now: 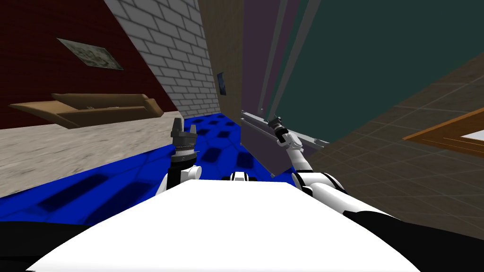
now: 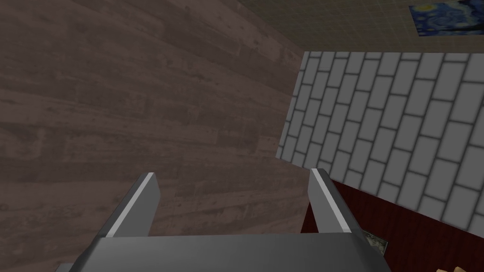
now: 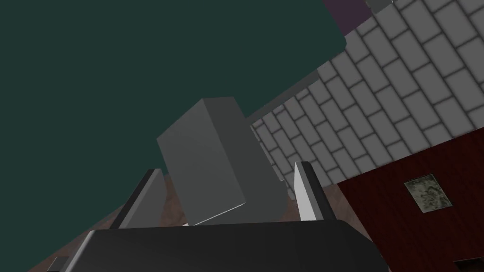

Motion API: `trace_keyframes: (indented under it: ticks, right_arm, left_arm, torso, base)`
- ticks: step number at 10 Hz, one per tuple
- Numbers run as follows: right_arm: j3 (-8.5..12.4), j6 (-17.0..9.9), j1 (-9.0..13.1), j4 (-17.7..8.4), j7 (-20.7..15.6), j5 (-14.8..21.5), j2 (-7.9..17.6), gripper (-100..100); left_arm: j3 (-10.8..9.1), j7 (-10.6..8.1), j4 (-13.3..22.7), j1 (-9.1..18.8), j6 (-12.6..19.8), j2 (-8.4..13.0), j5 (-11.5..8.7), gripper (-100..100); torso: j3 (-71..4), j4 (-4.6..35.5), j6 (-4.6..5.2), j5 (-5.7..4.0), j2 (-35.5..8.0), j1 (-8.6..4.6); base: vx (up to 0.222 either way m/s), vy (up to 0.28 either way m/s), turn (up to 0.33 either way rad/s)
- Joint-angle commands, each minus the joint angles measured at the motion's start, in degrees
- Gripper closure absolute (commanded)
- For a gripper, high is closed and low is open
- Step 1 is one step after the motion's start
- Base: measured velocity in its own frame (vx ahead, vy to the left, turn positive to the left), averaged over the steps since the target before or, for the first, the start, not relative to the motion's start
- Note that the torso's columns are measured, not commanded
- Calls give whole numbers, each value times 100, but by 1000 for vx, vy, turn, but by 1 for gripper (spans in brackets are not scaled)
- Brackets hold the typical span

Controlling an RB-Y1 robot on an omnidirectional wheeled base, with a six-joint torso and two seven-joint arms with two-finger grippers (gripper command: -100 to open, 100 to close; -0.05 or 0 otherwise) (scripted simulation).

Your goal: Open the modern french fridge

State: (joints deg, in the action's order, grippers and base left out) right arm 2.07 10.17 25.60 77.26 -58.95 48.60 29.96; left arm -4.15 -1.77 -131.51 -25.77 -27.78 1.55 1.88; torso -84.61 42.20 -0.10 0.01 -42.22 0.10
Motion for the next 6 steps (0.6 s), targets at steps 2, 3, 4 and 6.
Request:
trace_keyframes:
  ticks: [2, 3, 4, 6]
  right_arm:
    - [-303, 376, 40, 20, 194, -80, 22, 100]
    - [-390, 468, 54, 30, 253, -105, 42, 100]
    - [-478, 561, 69, 41, 311, -129, 61, 100]
    - [-614, 694, 49, 155, 406, -159, 86, 100]
  left_arm:
    - [0, 0, 0, 0, 0, 0, 0, 0]
    - [0, 0, 0, 0, 0, 0, 0, 0]
    - [0, 0, 0, 1, 0, 0, 0, 0]
    - [0, 0, 0, -1, 0, -1, 0, 0]
  torso:
    - [-1, 1, 3, -3, 0, -14]
    - [-4, -2, 5, -3, 7, -4]
    - [-1, -4, 2, -3, 2, -4]
    - [-25, 4, 15, 5, 42, 2]
  base:
    - [-202, -97, 86]
    - [-221, -85, 78]
    - [-207, -97, 78]
    - [-115, -70, 52]
